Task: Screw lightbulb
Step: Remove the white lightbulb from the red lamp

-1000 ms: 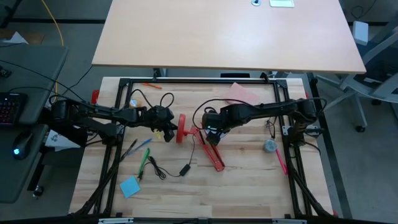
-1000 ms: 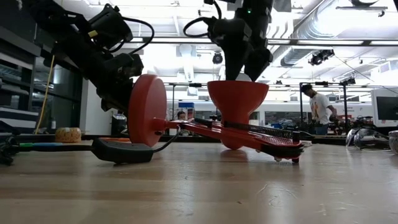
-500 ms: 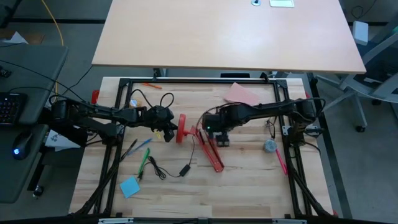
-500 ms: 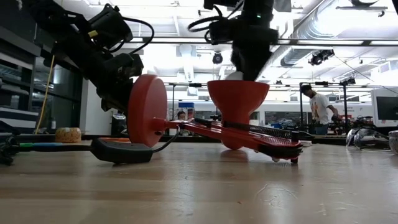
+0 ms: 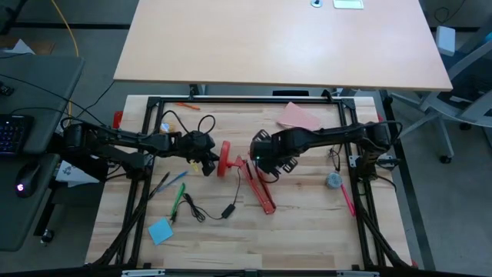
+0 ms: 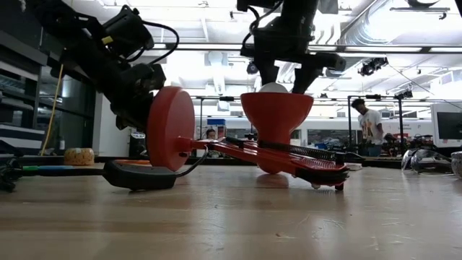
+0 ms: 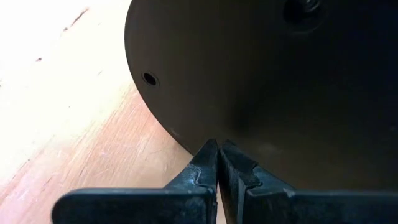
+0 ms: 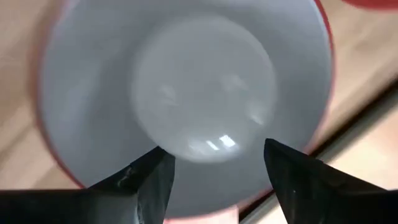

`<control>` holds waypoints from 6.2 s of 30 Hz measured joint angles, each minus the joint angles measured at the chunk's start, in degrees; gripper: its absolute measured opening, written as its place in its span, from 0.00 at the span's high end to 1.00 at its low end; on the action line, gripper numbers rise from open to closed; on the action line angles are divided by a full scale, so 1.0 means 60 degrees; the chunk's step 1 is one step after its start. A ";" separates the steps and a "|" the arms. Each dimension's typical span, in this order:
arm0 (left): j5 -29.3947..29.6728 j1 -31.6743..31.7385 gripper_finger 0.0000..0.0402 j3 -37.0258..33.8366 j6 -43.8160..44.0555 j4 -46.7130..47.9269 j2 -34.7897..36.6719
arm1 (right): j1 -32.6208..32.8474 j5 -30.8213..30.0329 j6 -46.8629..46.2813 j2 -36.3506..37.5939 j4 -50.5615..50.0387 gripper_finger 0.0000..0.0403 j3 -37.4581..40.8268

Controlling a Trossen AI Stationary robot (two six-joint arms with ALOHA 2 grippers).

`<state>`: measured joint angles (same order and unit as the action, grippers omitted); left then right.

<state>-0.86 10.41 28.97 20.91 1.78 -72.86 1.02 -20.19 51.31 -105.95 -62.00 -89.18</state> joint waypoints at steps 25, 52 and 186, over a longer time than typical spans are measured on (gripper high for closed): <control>0.0004 0.0000 1.00 0.0000 -0.0112 0.0052 0.0000 | 0.0286 0.0963 -1.0868 0.2547 0.0903 0.41 0.0002; 0.0004 0.0000 1.00 -0.0004 -0.0597 0.0001 0.0004 | 0.0112 0.1645 -1.2811 0.2139 0.1105 0.37 0.0002; 0.3495 -0.0397 1.00 -0.4492 0.2868 -0.6168 0.9380 | -0.0408 -0.0612 -1.7720 0.8460 0.5356 0.37 0.9650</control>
<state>20.11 8.03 2.02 38.11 -35.23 -16.58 -1.43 -23.86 -55.01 -55.19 -29.86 -31.27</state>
